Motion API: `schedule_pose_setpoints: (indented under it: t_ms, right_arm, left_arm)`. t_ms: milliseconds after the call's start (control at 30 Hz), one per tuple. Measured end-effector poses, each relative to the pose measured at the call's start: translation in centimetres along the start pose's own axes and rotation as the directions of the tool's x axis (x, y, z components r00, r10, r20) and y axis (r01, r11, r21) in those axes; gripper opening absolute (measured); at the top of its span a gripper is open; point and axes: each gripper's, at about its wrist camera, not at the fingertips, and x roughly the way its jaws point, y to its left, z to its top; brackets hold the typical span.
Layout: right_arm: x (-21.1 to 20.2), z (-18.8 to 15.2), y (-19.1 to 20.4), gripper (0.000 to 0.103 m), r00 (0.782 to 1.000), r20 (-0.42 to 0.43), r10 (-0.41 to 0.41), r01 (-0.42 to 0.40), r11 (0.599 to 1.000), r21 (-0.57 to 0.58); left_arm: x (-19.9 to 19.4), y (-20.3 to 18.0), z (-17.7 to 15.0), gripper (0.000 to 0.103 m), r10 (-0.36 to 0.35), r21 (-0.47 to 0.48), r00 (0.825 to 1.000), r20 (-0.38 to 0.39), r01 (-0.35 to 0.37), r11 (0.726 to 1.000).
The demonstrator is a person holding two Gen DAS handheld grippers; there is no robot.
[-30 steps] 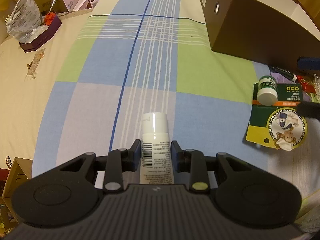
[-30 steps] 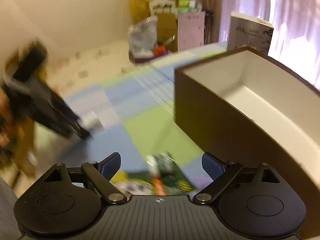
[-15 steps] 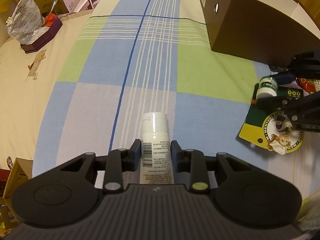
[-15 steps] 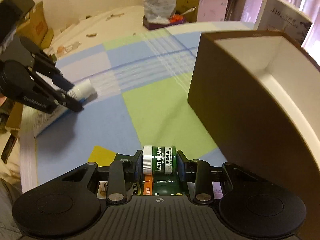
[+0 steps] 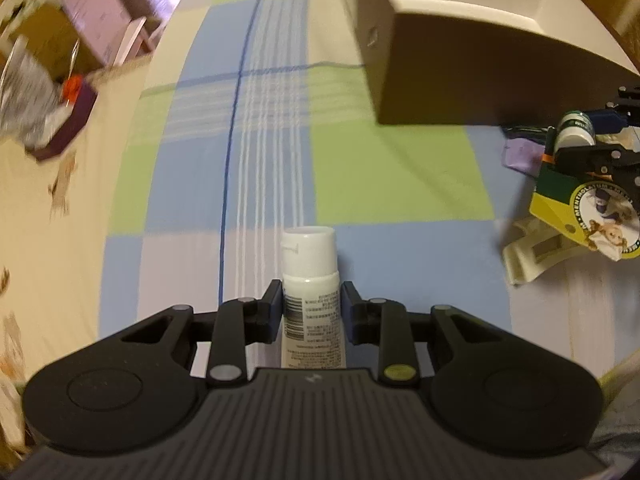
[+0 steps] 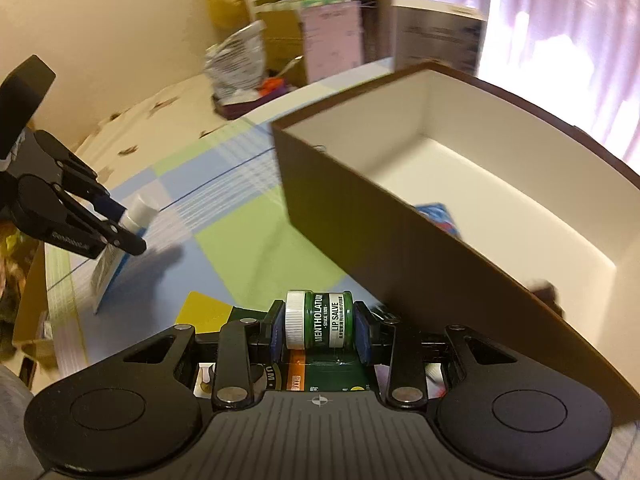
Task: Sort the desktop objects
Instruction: 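Carry both items over the box and open both tools to drop them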
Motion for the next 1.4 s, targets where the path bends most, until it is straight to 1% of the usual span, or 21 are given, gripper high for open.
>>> schedule_pose_setpoints:
  t_ms: [133, 233, 367, 433, 567, 633, 667, 733, 833, 933, 967, 1100, 1133, 1167, 1200, 1267, 1400]
  right_arm:
    - [-3.2, -0.4, -2.1, 0.037, 1.0, 0.02, -0.021, 0.02, 0.999, 0.048]
    - [-5.8, 0.1, -3.6, 0.037, 0.999, 0.047, -0.027, 0.024, 0.998, 0.062]
    - [-9.2, 1.6, -5.7, 0.037, 0.995, 0.095, -0.043, 0.037, 0.997, 0.065]
    - [-10.5, 2.7, -6.7, 0.037, 0.991, 0.115, -0.067, 0.06, 0.996, 0.063]
    - [-9.6, 4.7, -9.0, 0.037, 0.984, 0.097, -0.146, 0.14, 0.988, 0.063]
    - [-9.2, 5.7, -10.1, 0.037, 0.979, 0.088, -0.186, 0.181, 0.982, 0.063]
    - [-8.9, 6.2, -10.7, 0.037, 0.975, 0.083, -0.205, 0.201, 0.978, 0.062]
    - [-8.5, 7.2, -11.8, 0.037, 0.967, 0.074, -0.245, 0.241, 0.969, 0.061]
    - [-6.4, 7.9, -13.6, 0.037, 0.958, 0.036, -0.285, 0.283, 0.957, 0.062]
    - [-4.2, 8.3, -15.4, 0.037, 0.948, -0.005, -0.318, 0.318, 0.945, 0.078]
    - [-3.7, 8.2, -16.0, 0.037, 0.946, -0.015, -0.324, 0.324, 0.942, 0.086]
    - [-0.8, 8.1, -18.4, 0.037, 0.938, -0.064, -0.341, 0.347, 0.932, 0.11]
    - [-0.2, 8.1, -18.9, 0.037, 0.937, -0.074, -0.342, 0.348, 0.93, 0.114]
    - [0.2, 8.1, -19.2, 0.037, 0.937, -0.075, -0.341, 0.348, 0.93, 0.119]
    - [0.6, 8.1, -19.5, 0.037, 0.937, -0.076, -0.34, 0.347, 0.93, 0.124]
    - [0.9, 8.0, -19.8, 0.037, 0.942, -0.073, -0.329, 0.336, 0.932, 0.137]
    - [1.7, 8.3, -20.0, 0.037, 0.943, -0.081, -0.323, 0.331, 0.936, 0.122]
  left_arm:
    - [-2.3, -1.3, 2.4, 0.025, -0.032, 0.113, 0.999, 0.037, 0.027, 0.993]
    - [-4.2, -2.7, 4.8, 0.025, -0.063, 0.217, 0.995, 0.073, 0.046, 0.975]
    - [-6.5, -5.0, 8.8, 0.025, -0.125, 0.339, 0.985, 0.118, 0.078, 0.937]
    - [-7.3, -6.4, 10.8, 0.025, -0.144, 0.398, 0.978, 0.149, 0.074, 0.915]
    - [-7.4, -9.7, 15.1, 0.026, -0.155, 0.486, 0.968, 0.199, 0.04, 0.873]
    - [-6.7, -11.0, 17.2, 0.026, -0.154, 0.503, 0.966, 0.208, 0.029, 0.864]
    - [-6.0, -11.6, 18.4, 0.026, -0.152, 0.503, 0.966, 0.208, 0.028, 0.864]
    - [-4.8, -12.5, 20.8, 0.026, -0.151, 0.497, 0.967, 0.206, 0.03, 0.868]
    - [-2.8, -13.4, 23.7, 0.026, -0.136, 0.481, 0.97, 0.201, 0.024, 0.877]
    - [-0.3, -14.0, 25.8, 0.026, -0.113, 0.473, 0.976, 0.188, 0.011, 0.881]
    - [0.9, -14.1, 26.4, 0.026, -0.109, 0.465, 0.979, 0.17, 0.018, 0.885]
    - [5.2, -14.1, 27.6, 0.025, -0.085, 0.435, 0.992, 0.098, 0.035, 0.9]
    - [6.1, -14.0, 27.8, 0.022, -0.079, 0.432, 0.993, 0.084, 0.035, 0.901]
    - [6.6, -13.9, 27.9, 0.005, -0.076, 0.429, 0.994, 0.08, 0.034, 0.903]
    - [6.7, -13.7, 27.9, 0.003, -0.079, 0.426, 0.994, 0.079, 0.038, 0.904]
    - [6.6, -13.3, 28.0, 0.003, -0.09, 0.422, 0.993, 0.075, 0.05, 0.905]
    - [7.2, -12.9, 27.9, 0.004, -0.066, 0.453, 0.995, 0.069, 0.028, 0.891]
